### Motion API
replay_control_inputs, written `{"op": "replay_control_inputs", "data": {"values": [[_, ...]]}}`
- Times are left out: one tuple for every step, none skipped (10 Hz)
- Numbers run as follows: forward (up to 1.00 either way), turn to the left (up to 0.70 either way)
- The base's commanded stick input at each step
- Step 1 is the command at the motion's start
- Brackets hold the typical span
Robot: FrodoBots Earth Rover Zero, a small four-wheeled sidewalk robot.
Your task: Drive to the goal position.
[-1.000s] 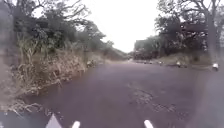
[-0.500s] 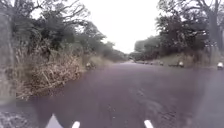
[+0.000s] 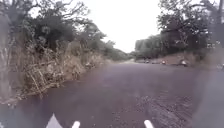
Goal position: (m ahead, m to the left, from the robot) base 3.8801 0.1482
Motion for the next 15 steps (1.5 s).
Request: {"op": "replay_control_inputs", "data": {"values": [[0.70, -0.35], [0.70, -0.35], [0.70, -0.35], [0.70, -0.35], [0.70, 0.00], [0.70, 0.00], [0.70, 0.00], [0.70, 0.00], [0.70, 0.00], [0.70, 0.00], [0.70, 0.00], [0.70, 0.00], [0.70, 0.00], [0.70, 0.00], [0.70, 0.00]]}}
